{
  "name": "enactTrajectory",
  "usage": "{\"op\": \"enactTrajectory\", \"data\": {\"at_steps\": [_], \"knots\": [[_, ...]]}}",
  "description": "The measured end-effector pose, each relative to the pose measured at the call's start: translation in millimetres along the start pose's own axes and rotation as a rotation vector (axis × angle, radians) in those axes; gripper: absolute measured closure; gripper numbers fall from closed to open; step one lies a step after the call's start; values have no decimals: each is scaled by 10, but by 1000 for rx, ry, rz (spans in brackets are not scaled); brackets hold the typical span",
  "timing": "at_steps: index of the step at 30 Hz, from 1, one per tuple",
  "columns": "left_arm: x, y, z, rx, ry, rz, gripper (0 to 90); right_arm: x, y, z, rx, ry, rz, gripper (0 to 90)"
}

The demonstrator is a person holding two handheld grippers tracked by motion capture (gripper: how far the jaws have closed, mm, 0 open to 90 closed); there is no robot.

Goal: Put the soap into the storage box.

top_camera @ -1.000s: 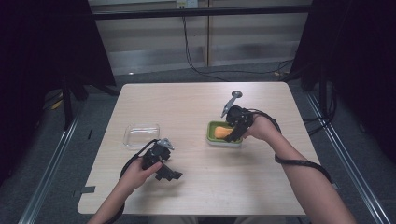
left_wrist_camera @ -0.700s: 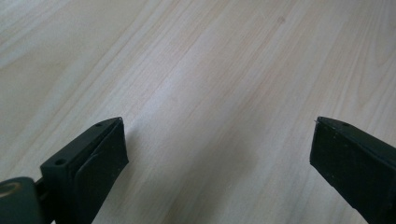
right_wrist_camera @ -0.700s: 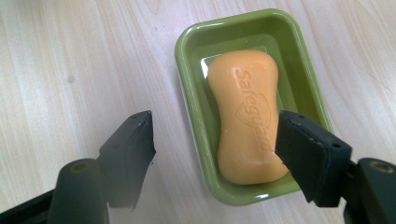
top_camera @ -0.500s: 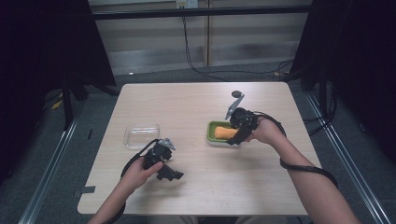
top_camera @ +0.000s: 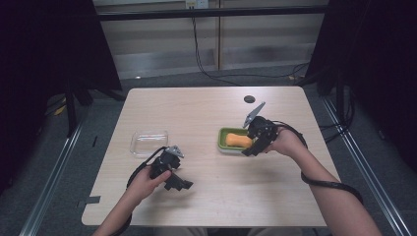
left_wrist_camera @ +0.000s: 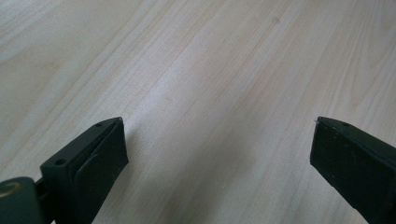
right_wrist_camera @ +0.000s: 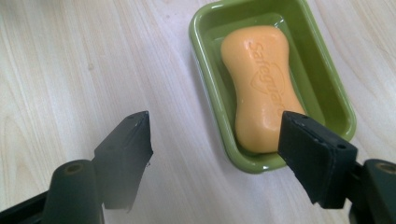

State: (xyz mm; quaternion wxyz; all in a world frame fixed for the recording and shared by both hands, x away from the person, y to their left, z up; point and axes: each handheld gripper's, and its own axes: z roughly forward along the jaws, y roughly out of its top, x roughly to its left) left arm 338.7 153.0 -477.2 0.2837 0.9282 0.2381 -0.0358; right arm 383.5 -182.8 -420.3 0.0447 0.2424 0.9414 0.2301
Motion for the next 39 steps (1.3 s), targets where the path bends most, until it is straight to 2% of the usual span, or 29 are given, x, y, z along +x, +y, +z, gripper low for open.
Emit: {"op": "enactTrajectory", "data": {"at_steps": [4,15,28,30,31,32,39], "knots": [[1,-10,3,-2,-3,-5,39,4,-69,-18,-7,1,2,253],[1,-10,12,-1,-4,-1,39,17,-253,-71,-25,-1,52,244],[0,-9,2,1,-5,-3,40,71,-414,-104,-42,-13,62,242],[-7,-12,9,0,-7,-7,39,81,-435,-104,-49,-8,61,241],[-43,-15,33,-38,-9,-57,39,89,-440,-105,-52,-9,66,240],[-42,-11,32,-35,-12,-50,39,89,-451,-105,-54,-10,57,239],[-41,-15,37,-37,-9,-56,39,151,-522,-106,-51,-9,70,237]]}}
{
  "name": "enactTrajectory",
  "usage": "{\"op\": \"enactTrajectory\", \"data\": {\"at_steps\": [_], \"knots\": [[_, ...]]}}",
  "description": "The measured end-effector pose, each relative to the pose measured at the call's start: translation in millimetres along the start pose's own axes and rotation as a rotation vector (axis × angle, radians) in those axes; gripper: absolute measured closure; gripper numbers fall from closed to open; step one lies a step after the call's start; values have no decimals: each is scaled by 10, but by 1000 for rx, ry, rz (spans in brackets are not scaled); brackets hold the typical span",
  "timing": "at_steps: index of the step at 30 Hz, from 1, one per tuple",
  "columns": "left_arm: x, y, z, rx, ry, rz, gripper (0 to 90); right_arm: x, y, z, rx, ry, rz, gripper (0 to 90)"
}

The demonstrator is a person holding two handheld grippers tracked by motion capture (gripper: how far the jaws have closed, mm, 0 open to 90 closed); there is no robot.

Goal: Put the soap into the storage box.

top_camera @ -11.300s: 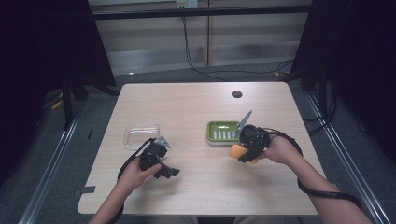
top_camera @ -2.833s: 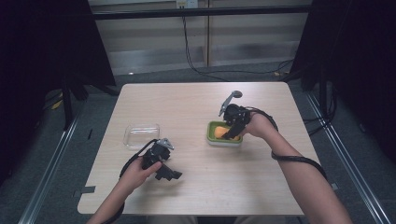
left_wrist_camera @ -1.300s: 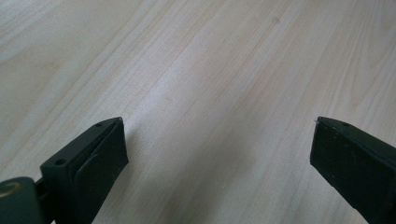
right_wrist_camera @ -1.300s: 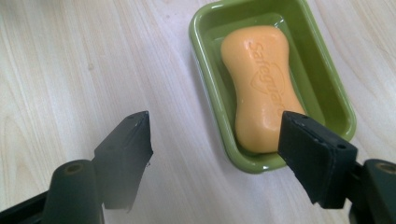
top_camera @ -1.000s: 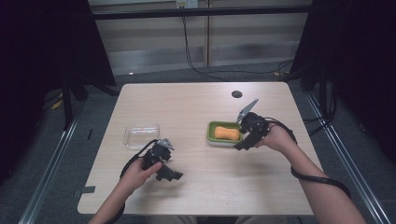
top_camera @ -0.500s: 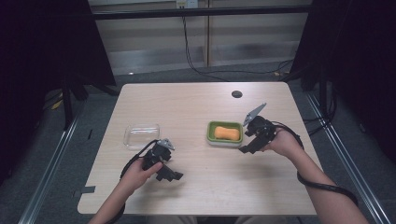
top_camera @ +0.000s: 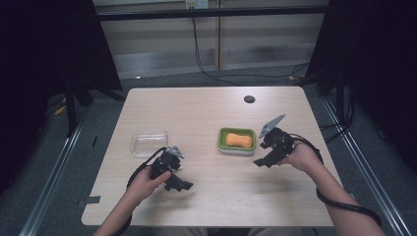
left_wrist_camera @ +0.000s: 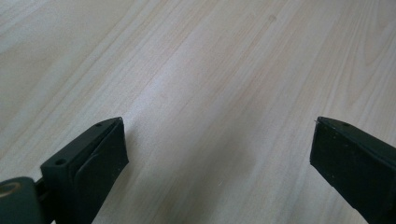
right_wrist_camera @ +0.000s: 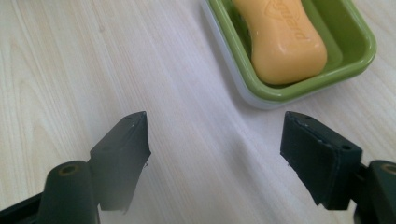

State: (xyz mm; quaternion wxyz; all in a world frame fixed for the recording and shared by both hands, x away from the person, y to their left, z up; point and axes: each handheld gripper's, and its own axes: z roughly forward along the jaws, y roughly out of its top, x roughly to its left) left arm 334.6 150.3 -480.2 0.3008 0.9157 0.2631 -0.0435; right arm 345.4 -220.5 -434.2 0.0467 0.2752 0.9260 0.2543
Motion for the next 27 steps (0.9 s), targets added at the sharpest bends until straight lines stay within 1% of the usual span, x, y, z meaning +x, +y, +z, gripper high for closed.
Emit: {"op": "enactTrajectory", "data": {"at_steps": [1,2,3,5,6,7,8,9,10,11,14,15,16,17,19,22,23,24,26,27], "knots": [[7,1,-6,10,-1,11,39,6,-10,3,2,-5,-3,237],[7,2,-6,9,-1,12,39,15,-23,4,-1,-2,-1,237],[-8,-1,1,-5,-1,-9,39,19,-33,4,-5,-1,-1,237],[-7,1,-3,-3,0,-7,39,35,-50,3,-5,-3,3,237],[-6,0,-2,-3,0,-7,39,40,-62,4,-8,2,-3,237],[-4,0,-1,-2,0,-3,39,48,-67,3,-10,2,4,237],[-5,-2,3,-6,1,-3,39,50,-76,3,-13,-3,-6,237],[1,-2,-1,0,0,6,39,67,-84,0,-9,-2,7,237],[-10,-3,4,-6,-1,-9,39,68,-91,1,-12,-1,-3,236],[-8,0,0,1,0,-5,39,74,-101,3,-18,-2,-2,236],[-2,2,0,4,-1,6,39,102,-129,3,-6,-12,-2,236],[-6,1,2,3,1,1,39,104,-137,5,-8,-13,-5,236],[0,3,0,6,1,11,40,112,-154,6,-14,-12,1,236],[-1,3,-1,6,0,10,39,111,-164,5,-19,-11,-2,236],[-2,4,-2,6,0,10,39,119,-191,4,-30,-12,9,236],[-2,3,-1,6,0,10,40,143,-230,6,-33,-15,44,236],[-9,2,0,3,-1,1,40,149,-248,14,-37,-16,37,236],[-9,3,-1,2,-1,0,39,164,-261,17,-37,-13,46,236],[-10,3,0,2,-2,0,39,171,-287,31,-48,-11,49,236],[-7,4,0,6,-1,6,39,173,-298,35,-48,-10,54,235]]}}
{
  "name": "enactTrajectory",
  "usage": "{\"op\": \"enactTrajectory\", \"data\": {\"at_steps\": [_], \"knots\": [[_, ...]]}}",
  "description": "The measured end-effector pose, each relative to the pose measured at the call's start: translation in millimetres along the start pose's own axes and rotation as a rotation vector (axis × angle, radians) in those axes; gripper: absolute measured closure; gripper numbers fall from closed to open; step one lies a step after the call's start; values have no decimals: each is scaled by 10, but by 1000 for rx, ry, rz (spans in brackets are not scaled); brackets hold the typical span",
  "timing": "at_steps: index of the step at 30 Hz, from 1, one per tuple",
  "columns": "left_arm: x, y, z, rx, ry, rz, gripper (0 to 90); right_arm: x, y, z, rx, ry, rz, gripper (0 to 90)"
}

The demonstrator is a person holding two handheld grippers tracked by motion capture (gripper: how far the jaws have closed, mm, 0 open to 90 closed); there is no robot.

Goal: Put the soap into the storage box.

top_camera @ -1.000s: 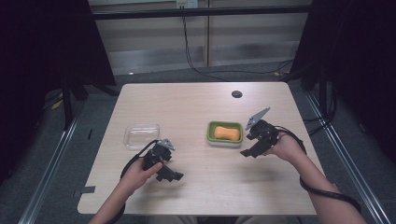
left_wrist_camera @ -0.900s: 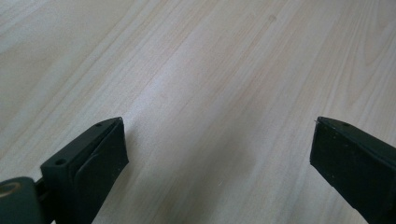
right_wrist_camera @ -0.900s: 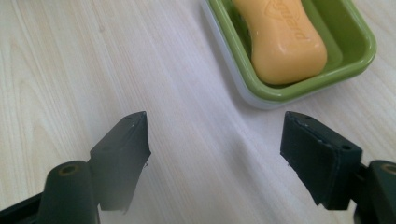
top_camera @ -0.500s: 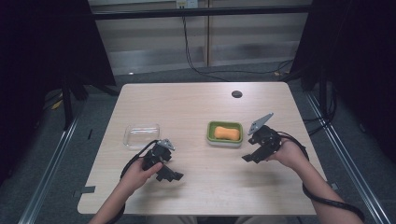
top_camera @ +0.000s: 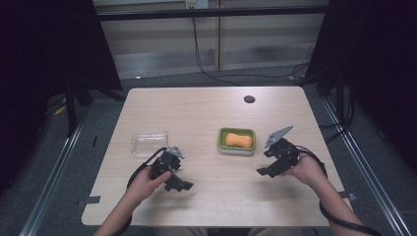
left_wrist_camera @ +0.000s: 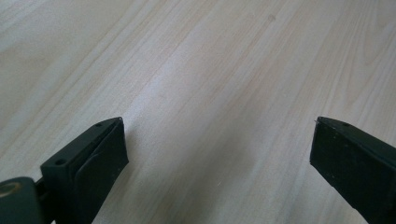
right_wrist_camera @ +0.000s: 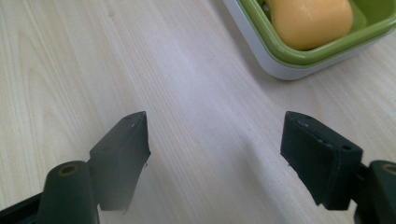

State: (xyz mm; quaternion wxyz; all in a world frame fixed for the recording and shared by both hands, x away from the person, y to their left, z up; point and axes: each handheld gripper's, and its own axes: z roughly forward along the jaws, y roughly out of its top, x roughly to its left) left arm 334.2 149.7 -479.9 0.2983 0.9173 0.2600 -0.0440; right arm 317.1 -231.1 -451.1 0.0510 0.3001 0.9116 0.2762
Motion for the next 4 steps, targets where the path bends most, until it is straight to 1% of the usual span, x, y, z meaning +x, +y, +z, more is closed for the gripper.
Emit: {"op": "enactTrajectory", "data": {"at_steps": [1,2,4], "knots": [[-1,0,1,2,1,1,39,2,-9,5,-1,-1,6,235],[34,7,-22,42,1,55,39,-1,-15,10,-2,-3,8,231],[24,8,-22,41,2,44,40,-2,-28,24,12,-12,13,228]]}}
